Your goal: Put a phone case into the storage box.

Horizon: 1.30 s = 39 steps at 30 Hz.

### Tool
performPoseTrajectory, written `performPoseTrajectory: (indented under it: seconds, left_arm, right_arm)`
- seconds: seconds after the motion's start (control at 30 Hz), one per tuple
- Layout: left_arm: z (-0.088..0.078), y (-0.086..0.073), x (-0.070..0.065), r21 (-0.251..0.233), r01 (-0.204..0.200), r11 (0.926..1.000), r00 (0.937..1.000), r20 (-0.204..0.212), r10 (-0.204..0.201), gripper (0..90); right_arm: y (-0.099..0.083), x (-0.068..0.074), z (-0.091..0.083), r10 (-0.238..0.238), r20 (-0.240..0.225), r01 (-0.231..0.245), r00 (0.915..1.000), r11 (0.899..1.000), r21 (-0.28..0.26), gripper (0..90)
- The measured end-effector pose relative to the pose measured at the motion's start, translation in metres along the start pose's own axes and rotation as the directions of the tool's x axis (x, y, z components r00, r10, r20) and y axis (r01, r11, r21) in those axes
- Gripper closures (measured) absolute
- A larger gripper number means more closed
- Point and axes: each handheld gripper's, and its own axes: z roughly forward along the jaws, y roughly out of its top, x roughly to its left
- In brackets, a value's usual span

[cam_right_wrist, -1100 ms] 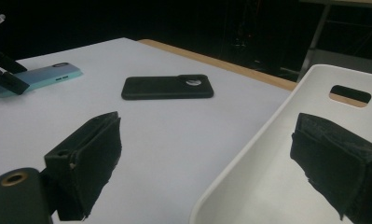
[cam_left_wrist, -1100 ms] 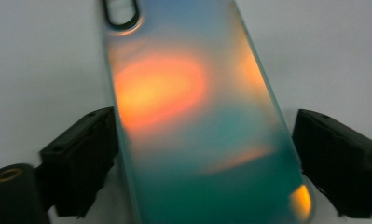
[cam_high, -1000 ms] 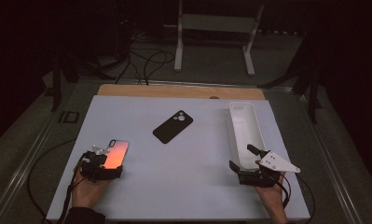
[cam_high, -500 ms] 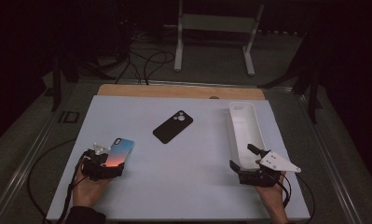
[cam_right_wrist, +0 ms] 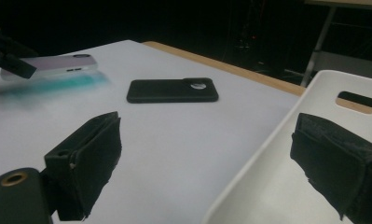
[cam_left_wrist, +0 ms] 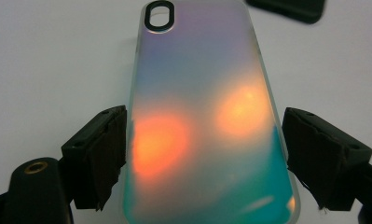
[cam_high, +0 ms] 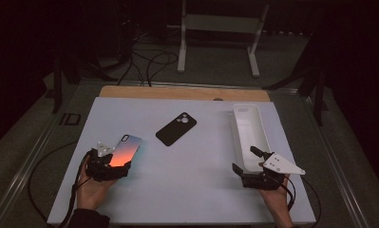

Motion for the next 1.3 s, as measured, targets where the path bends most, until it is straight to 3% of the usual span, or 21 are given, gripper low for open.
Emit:
performPoseTrajectory:
  seconds: [0.23,0.5,0.93,1.0,1.07,1.1,1.17,1.2,1.27,1.3]
  left_arm:
    - [-0.010,0.018,-0.013,-0.053,-0.049,0.9974,0.9983,0.027,0.051,17.2]
    - [-0.021,0.040,-0.034,-0.135,-0.122,0.9833,0.9891,0.065,0.132,17.2]
    - [-0.023,0.060,-0.063,-0.189,-0.211,0.9591,0.9658,0.111,0.234,17.1]
    - [-0.025,0.064,-0.070,-0.207,-0.230,0.9509,0.9585,0.121,0.258,17.1]
    - [-0.025,0.064,-0.071,-0.207,-0.234,0.9499,0.9572,0.123,0.262,17.1]
    - [-0.026,0.068,-0.076,-0.219,-0.248,0.9438,0.9516,0.128,0.280,17.1]
    - [-0.026,0.068,-0.076,-0.219,-0.248,0.9438,0.9516,0.128,0.280,17.1]
    - [-0.026,0.074,-0.087,-0.231,-0.284,0.9305,0.9368,0.139,0.321,17.1]
    - [-0.025,0.076,-0.093,-0.238,-0.296,0.9250,0.9311,0.145,0.335,17.1]
    - [-0.025,0.076,-0.093,-0.238,-0.296,0.9250,0.9311,0.145,0.335,17.1]
  right_arm:
    - [0.006,0.002,0.004,0.008,-0.027,-0.008,0.9996,1.000,0.009,8.7]
    - [0.019,0.004,0.019,0.029,-0.069,-0.025,0.9972,0.999,0.046,8.7]
    - [0.044,0.011,0.042,0.016,-0.106,-0.008,0.9943,0.997,0.078,8.7]
    - [0.047,0.012,0.045,0.022,-0.106,-0.012,0.9941,0.996,0.089,8.8]
    - [0.050,0.013,0.049,0.026,-0.104,-0.016,0.9943,0.995,0.101,8.8]
    - [0.050,0.013,0.049,0.026,-0.104,-0.016,0.9943,0.995,0.101,8.8]
    - [0.053,0.014,0.052,0.035,-0.115,-0.023,0.9928,0.994,0.104,8.8]
    - [0.053,0.014,0.052,0.035,-0.115,-0.023,0.9928,0.994,0.104,8.8]
    - [0.060,0.018,0.060,0.052,-0.140,-0.036,0.9889,0.993,0.114,8.8]
    - [0.062,0.018,0.061,0.056,-0.149,-0.039,0.9873,0.993,0.112,8.8]
